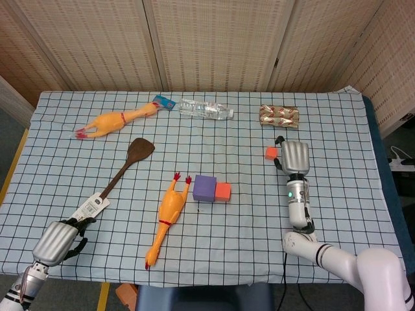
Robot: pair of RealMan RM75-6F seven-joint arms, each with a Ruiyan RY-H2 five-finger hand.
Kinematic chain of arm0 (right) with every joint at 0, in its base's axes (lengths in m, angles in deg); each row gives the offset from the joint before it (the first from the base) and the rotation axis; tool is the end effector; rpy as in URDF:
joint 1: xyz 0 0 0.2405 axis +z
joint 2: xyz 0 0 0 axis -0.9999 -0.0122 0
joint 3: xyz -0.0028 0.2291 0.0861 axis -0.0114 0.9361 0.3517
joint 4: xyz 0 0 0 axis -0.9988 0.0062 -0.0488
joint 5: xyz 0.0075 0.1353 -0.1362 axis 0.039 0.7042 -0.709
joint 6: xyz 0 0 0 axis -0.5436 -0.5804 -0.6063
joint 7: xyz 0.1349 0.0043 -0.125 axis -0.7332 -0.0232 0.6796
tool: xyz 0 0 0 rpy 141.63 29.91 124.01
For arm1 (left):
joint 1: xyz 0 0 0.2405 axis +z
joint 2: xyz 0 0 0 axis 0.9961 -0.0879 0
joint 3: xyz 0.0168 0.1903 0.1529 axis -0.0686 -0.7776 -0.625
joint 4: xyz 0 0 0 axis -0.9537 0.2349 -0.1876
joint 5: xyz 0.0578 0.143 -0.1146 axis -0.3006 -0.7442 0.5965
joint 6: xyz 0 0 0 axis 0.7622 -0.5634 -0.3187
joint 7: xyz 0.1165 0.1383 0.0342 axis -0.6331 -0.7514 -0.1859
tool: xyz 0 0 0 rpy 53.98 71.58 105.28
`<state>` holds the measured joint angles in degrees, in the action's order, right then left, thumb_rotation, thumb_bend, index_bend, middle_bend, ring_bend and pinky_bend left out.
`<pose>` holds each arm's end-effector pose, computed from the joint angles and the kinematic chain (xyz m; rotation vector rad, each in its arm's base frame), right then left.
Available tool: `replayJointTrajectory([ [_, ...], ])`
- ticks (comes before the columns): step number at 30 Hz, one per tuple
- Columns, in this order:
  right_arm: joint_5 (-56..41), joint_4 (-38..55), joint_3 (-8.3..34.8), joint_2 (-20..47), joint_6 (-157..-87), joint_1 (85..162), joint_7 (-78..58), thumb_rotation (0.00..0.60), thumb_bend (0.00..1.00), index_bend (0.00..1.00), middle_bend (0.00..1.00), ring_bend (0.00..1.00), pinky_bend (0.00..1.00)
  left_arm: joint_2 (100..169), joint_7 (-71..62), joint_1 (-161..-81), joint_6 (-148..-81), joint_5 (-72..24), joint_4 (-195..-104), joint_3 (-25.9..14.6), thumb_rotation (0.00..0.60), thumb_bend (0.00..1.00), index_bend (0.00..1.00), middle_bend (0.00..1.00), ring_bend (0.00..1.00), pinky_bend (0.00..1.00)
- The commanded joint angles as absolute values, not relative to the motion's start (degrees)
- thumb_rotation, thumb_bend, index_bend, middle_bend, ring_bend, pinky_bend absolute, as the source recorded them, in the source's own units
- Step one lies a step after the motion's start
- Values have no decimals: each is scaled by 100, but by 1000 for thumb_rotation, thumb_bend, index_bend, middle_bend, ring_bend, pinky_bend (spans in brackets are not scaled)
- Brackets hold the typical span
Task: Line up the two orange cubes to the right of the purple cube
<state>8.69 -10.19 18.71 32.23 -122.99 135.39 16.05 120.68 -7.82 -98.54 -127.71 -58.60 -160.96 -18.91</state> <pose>-0.2024 -0.4402 0.0237 1.3491 -0.8628 0.7680 -0.2766 0.2291 0.0976 -1.8098 -0.7986 -0.8139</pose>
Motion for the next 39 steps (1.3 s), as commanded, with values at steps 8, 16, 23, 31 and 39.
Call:
replayJointTrajectory([
  [8,905,-2808,2386,3859,-10947,13992,983,600,120,422,938,993,978,12071,-912,-9846,-12759,-5853,-16148,-1881,600,433,301,544,459,637],
  [16,794,-3481,2506,4109,-10449,14067,688,600,118,405,955,1000,980,12095,-964,-9877,-12572,-5732,-16140,-1883,600,432,302,548,459,637],
  [23,730,-3666,2596,4219,-10328,14075,696,600,109,392,960,1000,986,12099,-978,-9905,-12440,-5646,-16143,-1885,600,432,301,549,459,639],
  [31,640,-3965,2658,4348,-10118,14066,577,600,102,404,961,1000,987,12097,-982,-9905,-12445,-5644,-16141,-1883,600,432,301,550,459,640],
  [39,377,-4368,2650,4546,-9958,14104,185,600,103,435,966,1000,990,12081,-1021,-9895,-12474,-5649,-16177,-1878,600,432,301,550,459,640],
])
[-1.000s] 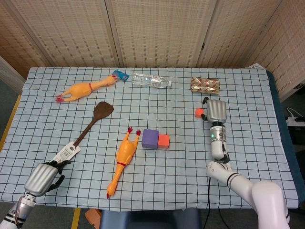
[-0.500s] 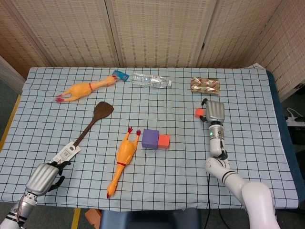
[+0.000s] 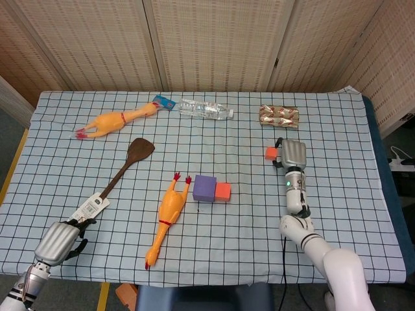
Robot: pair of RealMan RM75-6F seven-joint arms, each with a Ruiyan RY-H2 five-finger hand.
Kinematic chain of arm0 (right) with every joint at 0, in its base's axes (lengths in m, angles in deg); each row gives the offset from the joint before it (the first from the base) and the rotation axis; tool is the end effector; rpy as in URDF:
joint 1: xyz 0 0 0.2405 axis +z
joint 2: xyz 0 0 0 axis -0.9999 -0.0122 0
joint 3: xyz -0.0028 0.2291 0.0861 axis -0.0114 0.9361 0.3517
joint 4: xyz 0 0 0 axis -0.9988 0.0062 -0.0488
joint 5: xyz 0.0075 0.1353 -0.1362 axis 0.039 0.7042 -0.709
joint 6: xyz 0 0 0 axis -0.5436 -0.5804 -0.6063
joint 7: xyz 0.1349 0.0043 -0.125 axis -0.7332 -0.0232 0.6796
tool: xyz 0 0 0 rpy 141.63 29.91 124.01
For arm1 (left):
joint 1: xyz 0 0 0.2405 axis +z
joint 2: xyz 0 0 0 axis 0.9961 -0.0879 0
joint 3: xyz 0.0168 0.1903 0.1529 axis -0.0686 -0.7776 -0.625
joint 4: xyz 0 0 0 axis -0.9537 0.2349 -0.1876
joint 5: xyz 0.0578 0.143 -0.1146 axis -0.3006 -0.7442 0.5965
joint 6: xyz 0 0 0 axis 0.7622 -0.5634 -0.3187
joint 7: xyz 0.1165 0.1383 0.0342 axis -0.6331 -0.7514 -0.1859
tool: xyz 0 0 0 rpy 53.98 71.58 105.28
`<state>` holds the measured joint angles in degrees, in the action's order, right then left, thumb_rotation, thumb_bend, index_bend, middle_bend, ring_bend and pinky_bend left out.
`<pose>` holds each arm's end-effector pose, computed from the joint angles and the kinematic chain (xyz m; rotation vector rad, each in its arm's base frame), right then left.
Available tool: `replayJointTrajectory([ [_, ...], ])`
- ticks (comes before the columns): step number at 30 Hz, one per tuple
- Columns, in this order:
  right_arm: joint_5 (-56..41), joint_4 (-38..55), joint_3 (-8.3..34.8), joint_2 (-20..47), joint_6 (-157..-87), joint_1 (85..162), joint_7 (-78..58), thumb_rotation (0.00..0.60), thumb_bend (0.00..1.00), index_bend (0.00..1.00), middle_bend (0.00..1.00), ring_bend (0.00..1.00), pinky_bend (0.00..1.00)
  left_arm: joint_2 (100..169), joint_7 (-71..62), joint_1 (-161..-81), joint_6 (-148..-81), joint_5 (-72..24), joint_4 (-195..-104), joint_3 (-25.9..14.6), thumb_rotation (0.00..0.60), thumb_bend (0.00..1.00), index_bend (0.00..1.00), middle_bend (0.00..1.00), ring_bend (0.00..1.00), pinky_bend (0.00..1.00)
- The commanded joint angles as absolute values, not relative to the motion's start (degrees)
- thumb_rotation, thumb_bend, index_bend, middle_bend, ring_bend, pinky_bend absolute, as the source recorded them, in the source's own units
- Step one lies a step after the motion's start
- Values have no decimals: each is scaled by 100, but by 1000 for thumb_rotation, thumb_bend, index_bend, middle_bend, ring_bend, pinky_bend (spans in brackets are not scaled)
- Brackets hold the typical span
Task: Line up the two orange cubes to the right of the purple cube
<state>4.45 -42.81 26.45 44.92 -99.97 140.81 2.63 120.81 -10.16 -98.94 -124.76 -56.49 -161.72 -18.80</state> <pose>-0.2378 -0.4760 -0.0114 1.3290 -1.0618 0.6877 -0.2819 0.2307 0.0908 -1.8205 -0.8164 -0.7494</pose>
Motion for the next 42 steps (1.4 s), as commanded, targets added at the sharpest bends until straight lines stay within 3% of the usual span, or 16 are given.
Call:
replayJointTrajectory([
  [1,353,-4398,2653,4560,-9945,14113,155,600,102,436,966,1000,990,12081,-1024,-9896,-12470,-5653,-16178,-1883,600,432,302,550,459,640],
  [19,46,-4609,2735,4626,-9967,14149,-191,600,102,452,966,1000,990,12094,-1070,-9916,-12381,-5620,-16187,-1898,600,433,301,550,459,640],
  [34,-9,-5037,2807,4858,-9484,14295,-158,600,103,422,966,1000,990,12093,-1088,-9922,-12344,-5581,-16182,-1894,600,433,301,550,459,640],
  [42,-179,-5063,2779,4905,-9658,14264,-391,600,102,533,967,1000,990,12103,-1061,-9930,-12335,-5585,-16165,-1896,600,433,301,550,459,640],
])
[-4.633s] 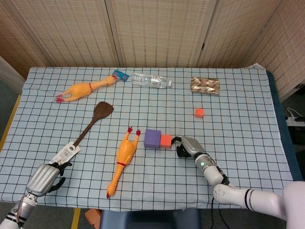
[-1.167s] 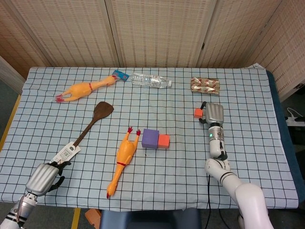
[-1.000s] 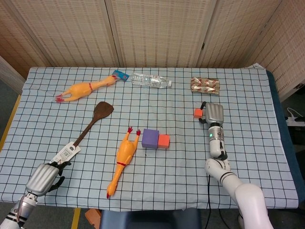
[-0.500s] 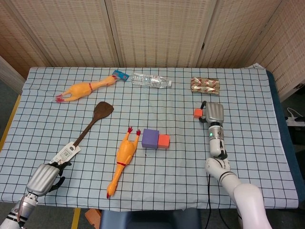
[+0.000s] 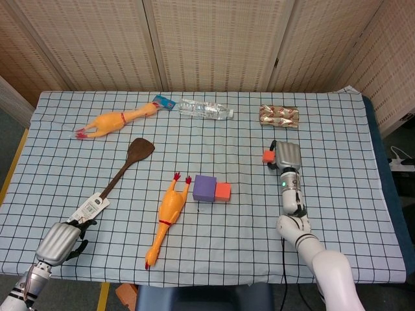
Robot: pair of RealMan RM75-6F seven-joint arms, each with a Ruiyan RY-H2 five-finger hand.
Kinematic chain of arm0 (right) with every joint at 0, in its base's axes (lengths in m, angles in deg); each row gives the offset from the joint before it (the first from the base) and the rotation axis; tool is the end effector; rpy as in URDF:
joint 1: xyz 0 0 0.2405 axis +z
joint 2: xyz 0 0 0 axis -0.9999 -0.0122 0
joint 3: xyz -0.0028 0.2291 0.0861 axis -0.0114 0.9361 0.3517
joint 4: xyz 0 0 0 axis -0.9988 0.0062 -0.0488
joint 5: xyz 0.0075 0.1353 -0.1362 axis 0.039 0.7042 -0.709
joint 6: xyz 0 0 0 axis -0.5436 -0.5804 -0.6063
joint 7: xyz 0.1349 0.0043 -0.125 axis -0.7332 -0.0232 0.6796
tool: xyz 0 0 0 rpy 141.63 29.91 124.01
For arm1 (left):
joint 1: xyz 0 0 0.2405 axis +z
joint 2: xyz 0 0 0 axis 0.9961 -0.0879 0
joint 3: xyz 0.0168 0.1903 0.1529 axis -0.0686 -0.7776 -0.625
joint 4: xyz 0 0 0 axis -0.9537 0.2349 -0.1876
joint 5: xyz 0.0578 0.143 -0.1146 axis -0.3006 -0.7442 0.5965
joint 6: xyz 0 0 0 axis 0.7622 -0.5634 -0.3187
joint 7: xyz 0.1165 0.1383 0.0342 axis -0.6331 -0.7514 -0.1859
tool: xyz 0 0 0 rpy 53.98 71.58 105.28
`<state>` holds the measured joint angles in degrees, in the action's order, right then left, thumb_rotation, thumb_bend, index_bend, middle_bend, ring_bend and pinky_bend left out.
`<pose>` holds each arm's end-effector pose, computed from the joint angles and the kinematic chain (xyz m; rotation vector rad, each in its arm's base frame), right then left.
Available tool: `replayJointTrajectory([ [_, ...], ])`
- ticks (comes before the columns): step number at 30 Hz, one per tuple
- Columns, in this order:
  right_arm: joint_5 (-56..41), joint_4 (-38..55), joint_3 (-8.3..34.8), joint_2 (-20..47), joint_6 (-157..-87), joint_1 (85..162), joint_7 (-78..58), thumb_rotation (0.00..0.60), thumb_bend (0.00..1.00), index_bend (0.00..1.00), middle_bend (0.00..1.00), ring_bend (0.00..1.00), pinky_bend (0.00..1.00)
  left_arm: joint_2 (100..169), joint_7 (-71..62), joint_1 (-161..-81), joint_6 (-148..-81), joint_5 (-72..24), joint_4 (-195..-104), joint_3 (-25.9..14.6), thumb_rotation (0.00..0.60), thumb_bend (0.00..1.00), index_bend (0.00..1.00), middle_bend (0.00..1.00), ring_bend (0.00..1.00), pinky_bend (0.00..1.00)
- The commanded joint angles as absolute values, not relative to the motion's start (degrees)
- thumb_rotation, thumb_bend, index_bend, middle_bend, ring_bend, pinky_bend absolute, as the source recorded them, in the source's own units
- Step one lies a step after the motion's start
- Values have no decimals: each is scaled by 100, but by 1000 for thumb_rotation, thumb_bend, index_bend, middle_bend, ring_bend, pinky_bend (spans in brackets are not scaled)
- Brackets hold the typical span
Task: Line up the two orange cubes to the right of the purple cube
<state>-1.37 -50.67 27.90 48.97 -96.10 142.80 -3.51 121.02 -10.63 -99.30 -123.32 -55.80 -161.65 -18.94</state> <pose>-0.2326 -0.4782 -0.0259 1.3616 -1.0817 0.6932 -0.2846 0.2312 0.0864 -1.8326 -0.8286 -0.7236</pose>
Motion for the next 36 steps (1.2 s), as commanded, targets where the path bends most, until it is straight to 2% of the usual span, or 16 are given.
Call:
replayJointTrajectory([
  [1,-195,-5052,2776,4903,-9674,14256,-405,600,102,547,968,1000,990,12103,-1061,-9929,-12336,-5587,-16164,-1898,600,432,301,551,459,640],
  [7,-358,-4768,2694,4842,-9920,14129,-483,600,102,592,969,1000,990,12093,-1051,-9929,-12364,-5628,-16181,-1910,600,433,301,550,459,641],
  [11,-563,-4188,2532,4670,-10127,13915,-599,600,102,603,969,1000,990,12079,-1042,-9929,-12398,-5675,-16206,-1919,600,433,301,551,459,641],
  [17,-701,-2548,2343,4030,-10375,13468,-513,600,102,604,969,1000,990,12042,-1008,-9910,-12482,-5750,-16246,-1939,600,433,301,551,459,640],
  [24,-407,-602,2257,3254,-10771,13043,256,600,102,604,969,1000,990,11994,-953,-9893,-12552,-5813,-16301,-1955,600,433,301,550,459,640],
  [30,-212,438,2099,2859,-10996,12829,649,600,102,604,969,1000,991,11940,-910,-9872,-12647,-5895,-16363,-1971,600,433,302,551,459,640],
  [36,-70,998,1948,2696,-11201,12726,926,600,102,604,969,1000,991,11892,-883,-9847,-12715,-5943,-16415,-1982,600,432,301,552,459,640],
])
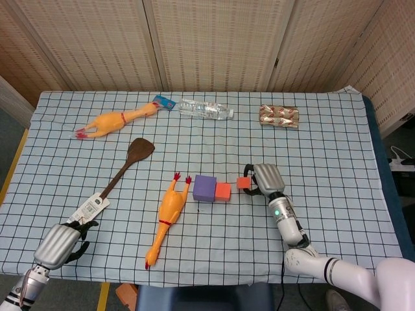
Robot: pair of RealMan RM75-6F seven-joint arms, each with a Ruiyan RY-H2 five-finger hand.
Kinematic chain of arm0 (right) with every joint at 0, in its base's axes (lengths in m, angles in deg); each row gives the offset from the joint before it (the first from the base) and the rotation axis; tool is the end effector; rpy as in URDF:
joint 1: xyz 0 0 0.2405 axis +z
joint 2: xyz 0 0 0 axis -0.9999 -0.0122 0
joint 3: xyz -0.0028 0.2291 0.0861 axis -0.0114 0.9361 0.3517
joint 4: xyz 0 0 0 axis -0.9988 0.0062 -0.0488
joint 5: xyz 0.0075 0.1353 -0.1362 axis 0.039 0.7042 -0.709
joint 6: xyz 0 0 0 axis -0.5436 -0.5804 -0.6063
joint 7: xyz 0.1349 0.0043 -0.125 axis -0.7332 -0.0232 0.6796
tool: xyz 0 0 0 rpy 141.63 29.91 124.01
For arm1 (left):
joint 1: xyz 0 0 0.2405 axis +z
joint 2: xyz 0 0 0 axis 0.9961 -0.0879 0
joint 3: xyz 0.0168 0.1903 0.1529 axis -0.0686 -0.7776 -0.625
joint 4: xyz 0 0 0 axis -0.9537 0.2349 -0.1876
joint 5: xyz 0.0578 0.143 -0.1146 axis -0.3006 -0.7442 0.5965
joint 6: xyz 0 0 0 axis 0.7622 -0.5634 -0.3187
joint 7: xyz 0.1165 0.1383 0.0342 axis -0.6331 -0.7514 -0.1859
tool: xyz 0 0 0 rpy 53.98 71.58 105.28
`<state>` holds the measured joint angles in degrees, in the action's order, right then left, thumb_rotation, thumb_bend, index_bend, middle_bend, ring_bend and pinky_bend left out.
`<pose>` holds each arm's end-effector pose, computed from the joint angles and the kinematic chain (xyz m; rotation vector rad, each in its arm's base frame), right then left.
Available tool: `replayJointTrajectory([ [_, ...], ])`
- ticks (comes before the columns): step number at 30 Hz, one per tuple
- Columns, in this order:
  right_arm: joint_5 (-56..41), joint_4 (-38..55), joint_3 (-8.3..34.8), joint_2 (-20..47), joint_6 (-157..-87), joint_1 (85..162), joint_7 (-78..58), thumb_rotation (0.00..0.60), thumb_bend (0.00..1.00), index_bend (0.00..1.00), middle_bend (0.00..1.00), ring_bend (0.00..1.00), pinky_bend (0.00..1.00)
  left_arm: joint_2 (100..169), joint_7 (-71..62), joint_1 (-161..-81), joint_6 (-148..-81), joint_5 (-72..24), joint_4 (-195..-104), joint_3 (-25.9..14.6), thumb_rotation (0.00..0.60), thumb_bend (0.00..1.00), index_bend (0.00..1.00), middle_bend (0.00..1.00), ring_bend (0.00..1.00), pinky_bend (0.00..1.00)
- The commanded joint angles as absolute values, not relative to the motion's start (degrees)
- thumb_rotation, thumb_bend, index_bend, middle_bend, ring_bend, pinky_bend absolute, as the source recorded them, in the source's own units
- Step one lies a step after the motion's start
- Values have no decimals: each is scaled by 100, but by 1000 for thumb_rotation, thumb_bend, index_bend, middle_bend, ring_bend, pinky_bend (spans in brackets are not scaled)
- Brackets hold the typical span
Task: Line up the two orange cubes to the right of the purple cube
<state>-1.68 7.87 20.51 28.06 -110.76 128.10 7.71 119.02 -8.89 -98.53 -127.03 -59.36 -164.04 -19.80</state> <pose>-0.1678 -0.3888 -0.0305 1.6123 -1.1929 0.9296 -0.2701 0.2225 0.0971 -1.8381 -0.8129 -0.8069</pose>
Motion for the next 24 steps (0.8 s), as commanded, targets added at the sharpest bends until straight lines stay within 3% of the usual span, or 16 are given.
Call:
replayJointTrajectory([
  [1,-54,1049,1924,2685,-11224,12717,961,600,102,604,969,1000,991,11886,-878,-9844,-12727,-5950,-16422,-1982,600,433,301,552,459,640],
  [24,-2,347,1720,3198,-10991,12880,681,600,102,604,969,1000,991,11835,-866,-9830,-12728,-5998,-16489,-1991,600,432,301,554,459,640],
])
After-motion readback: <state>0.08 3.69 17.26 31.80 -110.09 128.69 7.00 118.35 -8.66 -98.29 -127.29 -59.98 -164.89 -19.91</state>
